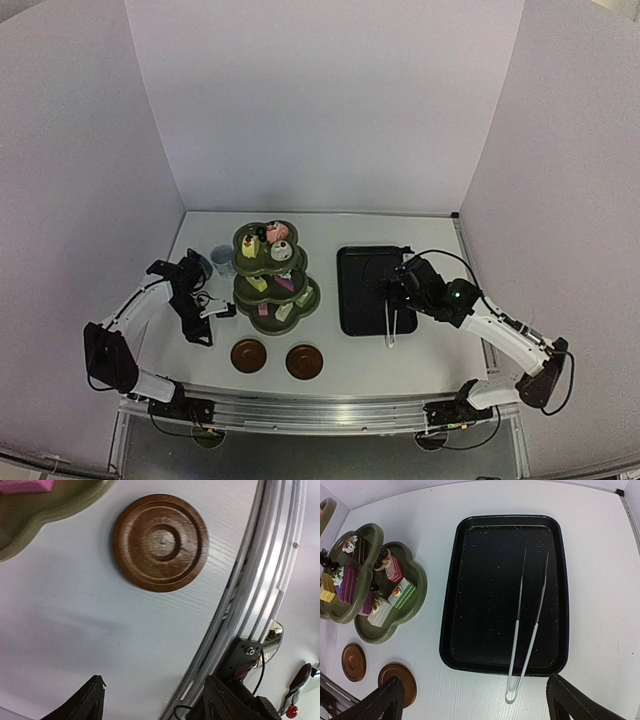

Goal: Serve the afternoon tea

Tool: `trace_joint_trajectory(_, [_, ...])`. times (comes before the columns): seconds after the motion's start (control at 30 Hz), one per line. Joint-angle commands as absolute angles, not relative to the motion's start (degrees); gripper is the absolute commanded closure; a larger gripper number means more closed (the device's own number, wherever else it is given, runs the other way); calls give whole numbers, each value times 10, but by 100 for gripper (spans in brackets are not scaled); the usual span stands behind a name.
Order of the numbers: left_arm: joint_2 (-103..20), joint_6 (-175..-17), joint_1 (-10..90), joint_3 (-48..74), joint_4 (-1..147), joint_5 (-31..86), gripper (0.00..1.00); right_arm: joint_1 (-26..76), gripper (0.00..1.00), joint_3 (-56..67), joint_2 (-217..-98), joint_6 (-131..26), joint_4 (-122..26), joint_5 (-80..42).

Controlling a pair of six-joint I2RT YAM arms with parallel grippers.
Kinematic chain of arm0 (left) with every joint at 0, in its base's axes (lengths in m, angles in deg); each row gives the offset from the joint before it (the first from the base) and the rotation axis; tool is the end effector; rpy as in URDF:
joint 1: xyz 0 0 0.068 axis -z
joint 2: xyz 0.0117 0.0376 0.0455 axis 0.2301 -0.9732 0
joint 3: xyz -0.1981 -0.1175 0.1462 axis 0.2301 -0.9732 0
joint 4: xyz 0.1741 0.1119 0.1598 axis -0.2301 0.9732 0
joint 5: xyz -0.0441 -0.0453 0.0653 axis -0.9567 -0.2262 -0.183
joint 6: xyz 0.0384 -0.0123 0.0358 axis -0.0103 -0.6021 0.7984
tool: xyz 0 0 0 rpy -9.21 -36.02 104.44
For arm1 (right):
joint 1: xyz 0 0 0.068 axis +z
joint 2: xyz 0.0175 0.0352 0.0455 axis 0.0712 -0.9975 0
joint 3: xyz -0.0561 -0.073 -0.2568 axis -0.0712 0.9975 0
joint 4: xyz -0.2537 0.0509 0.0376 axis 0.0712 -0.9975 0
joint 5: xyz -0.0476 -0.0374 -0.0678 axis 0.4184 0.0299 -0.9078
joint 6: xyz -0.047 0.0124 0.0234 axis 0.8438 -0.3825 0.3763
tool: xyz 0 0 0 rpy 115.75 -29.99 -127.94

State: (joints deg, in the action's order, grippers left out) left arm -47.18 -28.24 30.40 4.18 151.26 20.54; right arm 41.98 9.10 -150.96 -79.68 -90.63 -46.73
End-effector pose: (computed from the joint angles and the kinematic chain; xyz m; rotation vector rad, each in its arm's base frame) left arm 0.2100 -0.0743 0.2498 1.8370 2.4782 -0.4203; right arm 0.1969 0.1863 0.3404 -0.0773 2.3237 0.2817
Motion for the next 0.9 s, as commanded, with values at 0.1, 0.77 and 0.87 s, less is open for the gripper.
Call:
trace_joint_trajectory(0.1, [-594,-317,126,258,1528,186,37,423,4,75,-1516,-793,-908,-460])
trace_joint_trajectory(0.77, [-891,-613,89,595,1354,383,46,423,4,77,-1516,-803,-910,-452])
trace_joint_trajectory(0.87, [-910,-638,89,603,1356,367,46,423,4,82,-1516,-807,-910,-452])
